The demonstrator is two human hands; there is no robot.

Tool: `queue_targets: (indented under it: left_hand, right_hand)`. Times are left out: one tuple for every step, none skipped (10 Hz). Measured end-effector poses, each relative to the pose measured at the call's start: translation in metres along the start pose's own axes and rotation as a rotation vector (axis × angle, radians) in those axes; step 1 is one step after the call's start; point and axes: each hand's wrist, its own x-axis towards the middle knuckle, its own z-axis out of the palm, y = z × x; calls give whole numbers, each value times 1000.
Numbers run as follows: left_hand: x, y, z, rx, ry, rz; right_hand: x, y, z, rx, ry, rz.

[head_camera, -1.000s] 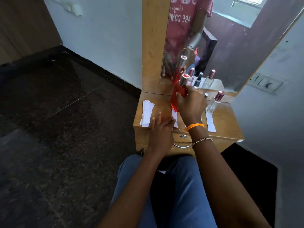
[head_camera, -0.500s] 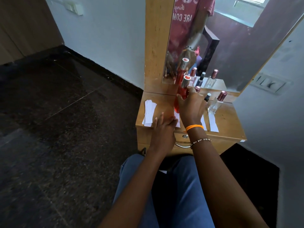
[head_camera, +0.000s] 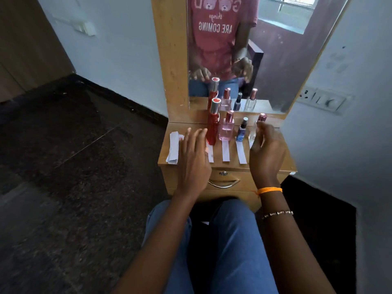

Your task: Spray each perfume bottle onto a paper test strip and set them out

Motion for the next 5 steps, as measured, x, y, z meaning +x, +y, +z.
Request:
queue_targets:
  left_hand:
    - [4,9,6,122,63,32]
    - [14,19,18,221,84,137]
    - [26,21,34,261,72,204]
    - [39,6,49,342,52,181]
    - [53,10,41,234,19,116]
  right_hand:
    - [6,8,2,-29,-25,-80]
    - [9,21,22,-168,-173,-224]
    - [7,33,43,-256,-303,-260]
    - [7,47,58,-302,-351,-247]
    - [15,44,54,-287,-381,-223]
